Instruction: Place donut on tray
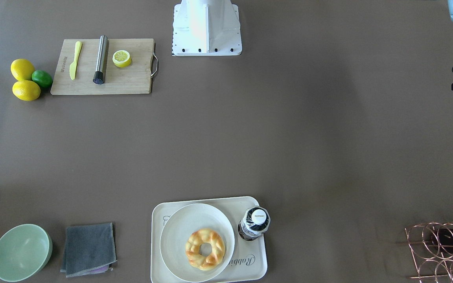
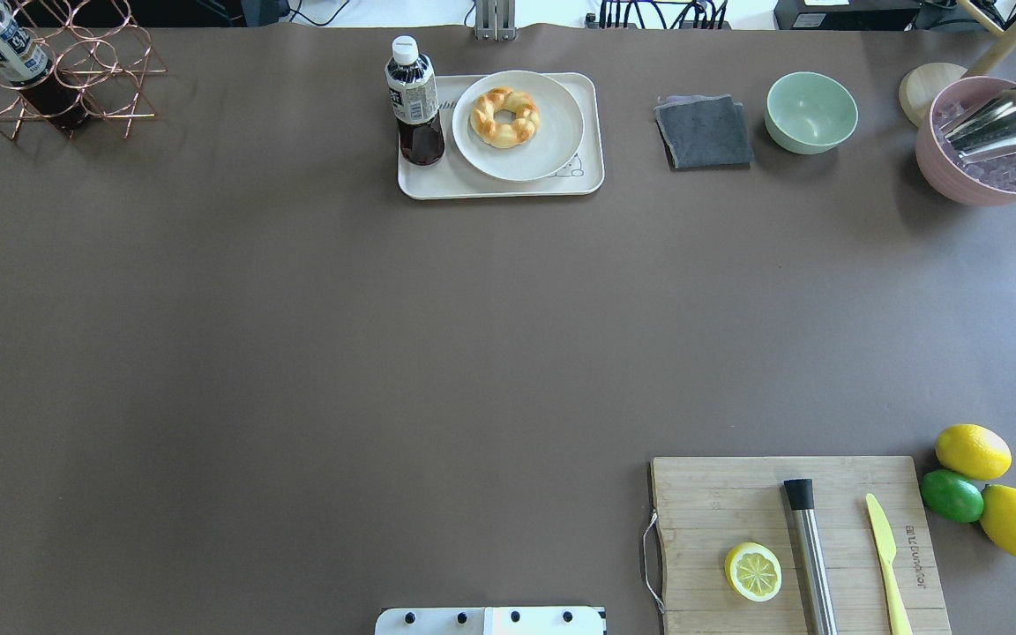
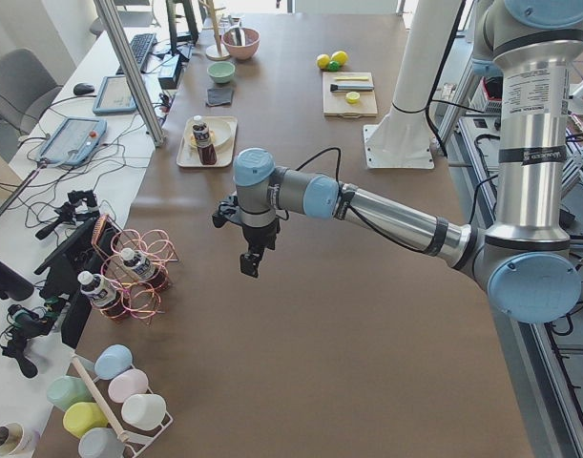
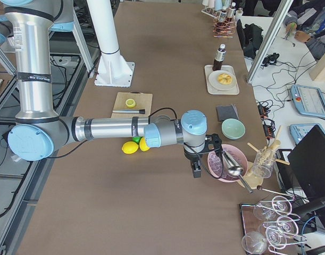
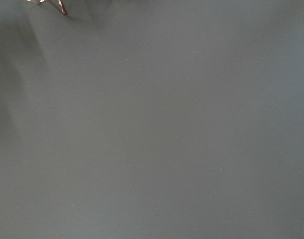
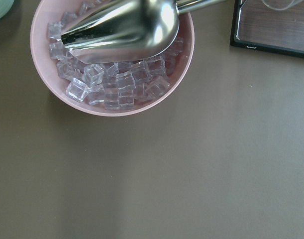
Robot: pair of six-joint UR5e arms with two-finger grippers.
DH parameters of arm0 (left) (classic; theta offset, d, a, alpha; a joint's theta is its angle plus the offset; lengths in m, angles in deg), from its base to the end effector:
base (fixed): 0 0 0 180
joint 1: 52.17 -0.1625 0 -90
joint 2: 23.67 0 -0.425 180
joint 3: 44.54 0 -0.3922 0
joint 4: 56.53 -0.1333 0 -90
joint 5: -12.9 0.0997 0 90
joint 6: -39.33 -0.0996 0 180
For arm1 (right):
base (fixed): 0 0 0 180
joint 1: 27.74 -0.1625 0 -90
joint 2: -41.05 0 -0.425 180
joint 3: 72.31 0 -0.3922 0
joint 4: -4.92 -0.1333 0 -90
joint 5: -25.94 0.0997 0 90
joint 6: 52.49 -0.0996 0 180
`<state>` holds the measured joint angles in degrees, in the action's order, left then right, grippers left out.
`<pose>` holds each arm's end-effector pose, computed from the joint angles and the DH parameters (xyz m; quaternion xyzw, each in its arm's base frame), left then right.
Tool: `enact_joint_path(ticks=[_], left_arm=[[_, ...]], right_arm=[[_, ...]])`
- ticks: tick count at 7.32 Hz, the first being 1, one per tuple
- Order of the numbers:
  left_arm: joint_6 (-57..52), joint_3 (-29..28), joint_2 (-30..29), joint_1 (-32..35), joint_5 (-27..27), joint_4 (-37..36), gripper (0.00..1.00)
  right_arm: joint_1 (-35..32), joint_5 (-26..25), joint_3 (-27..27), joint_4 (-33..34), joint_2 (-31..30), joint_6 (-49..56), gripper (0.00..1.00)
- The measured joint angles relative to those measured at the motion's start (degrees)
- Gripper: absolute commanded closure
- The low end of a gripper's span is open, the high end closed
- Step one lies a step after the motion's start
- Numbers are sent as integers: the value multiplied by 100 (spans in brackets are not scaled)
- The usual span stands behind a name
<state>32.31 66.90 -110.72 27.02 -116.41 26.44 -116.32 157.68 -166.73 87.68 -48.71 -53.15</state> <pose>0.0179 -0.4681 0.5183 0.0829 0.3376 0.1784 0.9205 0.0544 -0.5071 0.6078 0.0904 -0.3560 -0.0431 0.9291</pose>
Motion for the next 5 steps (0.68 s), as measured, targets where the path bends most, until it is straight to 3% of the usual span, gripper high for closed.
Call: enact_joint_path(ticks=[3,5], left_arm=[[-264,-225,592,173,-15,960,2],[-156,-293,706,237,-34,1144,2]], right_arm=[[-1,-133,-100,18,-140,40,0],[22,-139,-142,21,-157,47,0]])
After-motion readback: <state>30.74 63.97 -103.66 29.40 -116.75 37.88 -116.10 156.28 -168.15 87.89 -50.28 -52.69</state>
